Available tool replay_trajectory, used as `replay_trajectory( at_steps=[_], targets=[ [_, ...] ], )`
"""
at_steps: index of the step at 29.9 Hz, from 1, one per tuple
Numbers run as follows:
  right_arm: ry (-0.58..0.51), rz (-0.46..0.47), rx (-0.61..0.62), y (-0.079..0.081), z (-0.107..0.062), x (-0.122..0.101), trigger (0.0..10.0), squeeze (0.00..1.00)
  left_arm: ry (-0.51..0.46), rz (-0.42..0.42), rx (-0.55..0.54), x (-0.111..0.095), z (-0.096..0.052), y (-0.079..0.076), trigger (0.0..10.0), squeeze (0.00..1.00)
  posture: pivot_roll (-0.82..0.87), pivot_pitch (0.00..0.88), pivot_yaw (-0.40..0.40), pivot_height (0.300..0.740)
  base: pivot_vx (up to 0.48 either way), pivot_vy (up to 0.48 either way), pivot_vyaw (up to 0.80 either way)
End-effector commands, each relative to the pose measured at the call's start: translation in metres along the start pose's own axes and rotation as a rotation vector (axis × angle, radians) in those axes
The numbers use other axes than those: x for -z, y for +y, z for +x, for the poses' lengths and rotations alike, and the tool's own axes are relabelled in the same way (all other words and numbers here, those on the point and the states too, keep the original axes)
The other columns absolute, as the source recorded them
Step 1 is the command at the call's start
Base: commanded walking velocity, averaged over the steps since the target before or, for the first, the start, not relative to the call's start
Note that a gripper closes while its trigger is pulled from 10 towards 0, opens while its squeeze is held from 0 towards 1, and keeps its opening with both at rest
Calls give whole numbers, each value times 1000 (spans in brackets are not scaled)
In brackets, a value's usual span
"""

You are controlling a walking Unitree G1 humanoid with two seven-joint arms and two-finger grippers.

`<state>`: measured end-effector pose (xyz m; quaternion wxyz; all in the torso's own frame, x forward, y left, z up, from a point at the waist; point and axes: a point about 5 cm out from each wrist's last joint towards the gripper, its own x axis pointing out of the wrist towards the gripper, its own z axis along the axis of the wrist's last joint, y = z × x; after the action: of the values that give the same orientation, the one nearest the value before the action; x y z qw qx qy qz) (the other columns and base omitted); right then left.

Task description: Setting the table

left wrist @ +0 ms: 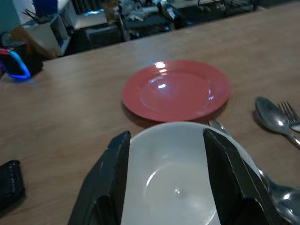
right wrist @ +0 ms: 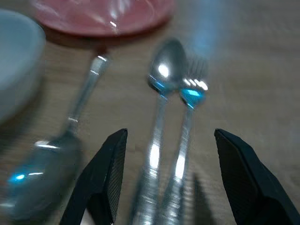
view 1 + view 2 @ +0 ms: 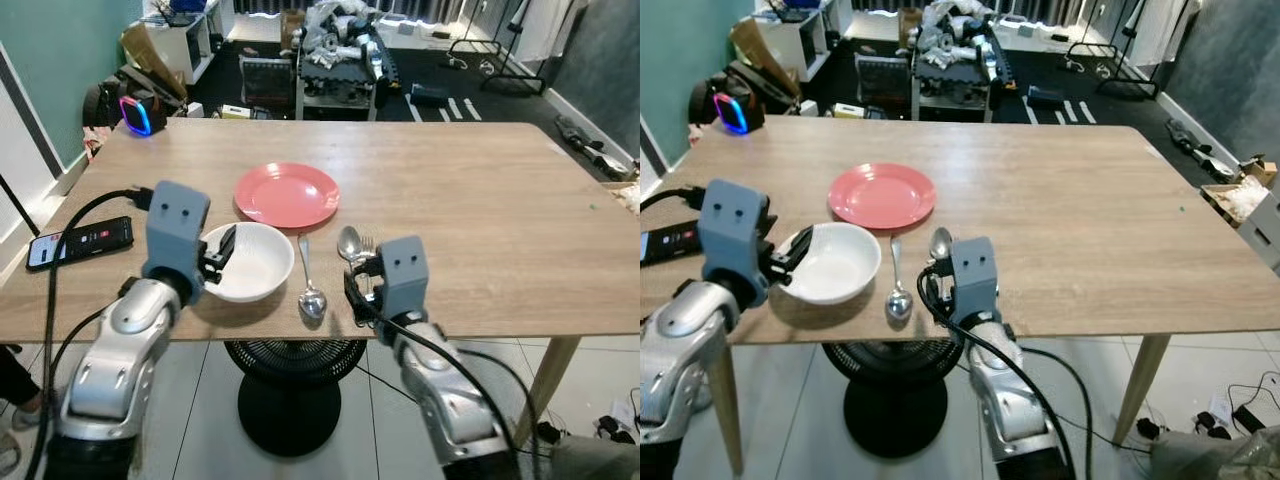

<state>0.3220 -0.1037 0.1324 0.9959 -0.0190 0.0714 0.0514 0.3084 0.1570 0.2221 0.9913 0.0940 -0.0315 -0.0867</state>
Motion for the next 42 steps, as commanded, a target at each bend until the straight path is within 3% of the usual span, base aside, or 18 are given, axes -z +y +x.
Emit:
replay_trajectory(
  at_steps=[1,9,18,24,42],
  targets=[
    [11,31,54,-8,4,0,10000,0,38,16,20,5,1,-4,10000,0,61,99,54,740,0,0,0],
    [22,100,90,-13,12,-6,10000,0,25,71,63,-5,6,-10,10000,0,62,130,62,740,0,0,0],
    [-57,56,52,-3,8,-24,10000,0,39,80,68,-3,3,-12,10000,0,50,144,64,740,0,0,0],
    [-43,23,49,10,11,-19,10000,0,49,81,72,-2,1,-14,10000,0,63,157,59,740,0,0,0],
    [-22,32,101,5,15,-15,10000,0,67,80,54,2,-5,-12,10000,0,72,175,51,740,0,0,0]
  ],
)
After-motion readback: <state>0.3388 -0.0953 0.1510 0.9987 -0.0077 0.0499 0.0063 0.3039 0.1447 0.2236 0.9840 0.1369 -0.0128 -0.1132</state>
